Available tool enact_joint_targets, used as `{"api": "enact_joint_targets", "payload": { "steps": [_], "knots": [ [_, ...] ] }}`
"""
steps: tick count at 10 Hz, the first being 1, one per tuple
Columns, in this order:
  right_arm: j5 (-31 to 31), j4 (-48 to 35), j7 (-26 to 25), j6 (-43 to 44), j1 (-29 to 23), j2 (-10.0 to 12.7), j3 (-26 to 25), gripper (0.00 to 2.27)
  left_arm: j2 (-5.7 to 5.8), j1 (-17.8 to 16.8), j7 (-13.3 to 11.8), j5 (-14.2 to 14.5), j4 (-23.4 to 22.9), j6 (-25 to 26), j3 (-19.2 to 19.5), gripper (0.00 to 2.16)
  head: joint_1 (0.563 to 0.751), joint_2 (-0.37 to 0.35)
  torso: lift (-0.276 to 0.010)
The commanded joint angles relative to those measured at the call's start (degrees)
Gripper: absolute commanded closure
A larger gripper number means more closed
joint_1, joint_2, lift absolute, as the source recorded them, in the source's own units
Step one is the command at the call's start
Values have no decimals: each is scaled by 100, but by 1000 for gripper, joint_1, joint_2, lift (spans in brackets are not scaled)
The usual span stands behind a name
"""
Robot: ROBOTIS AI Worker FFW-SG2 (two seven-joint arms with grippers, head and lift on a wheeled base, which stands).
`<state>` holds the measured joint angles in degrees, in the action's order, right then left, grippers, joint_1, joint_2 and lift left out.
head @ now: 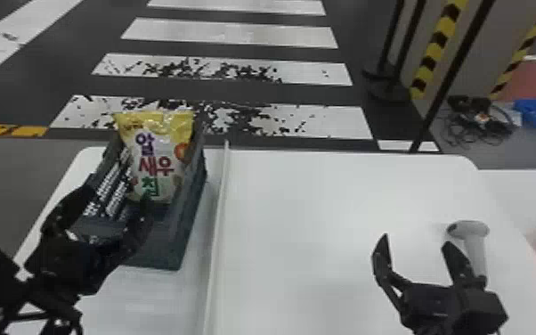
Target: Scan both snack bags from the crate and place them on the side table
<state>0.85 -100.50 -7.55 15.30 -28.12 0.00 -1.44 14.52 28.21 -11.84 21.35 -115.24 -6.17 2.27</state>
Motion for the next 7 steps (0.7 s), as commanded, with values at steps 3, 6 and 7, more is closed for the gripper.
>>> {"api": "enact_joint_targets", "payload": {
  "steps": [3, 6, 7],
  "knots": [
    [2, 13, 0, -85, -10, 0, -14, 43, 139, -615, 32, 256, -86, 947, 520, 73, 695, -19, -95],
    [46, 13, 0, -190, -36, 5, -14, 46, 604, -1617, 50, 423, 432, 1580, 670, 70, 695, 31, -95],
    [46, 13, 0, -208, -54, 5, -41, 46, 780, -1977, 50, 476, 696, 1615, 652, 70, 695, 45, -95]
  ]
}}
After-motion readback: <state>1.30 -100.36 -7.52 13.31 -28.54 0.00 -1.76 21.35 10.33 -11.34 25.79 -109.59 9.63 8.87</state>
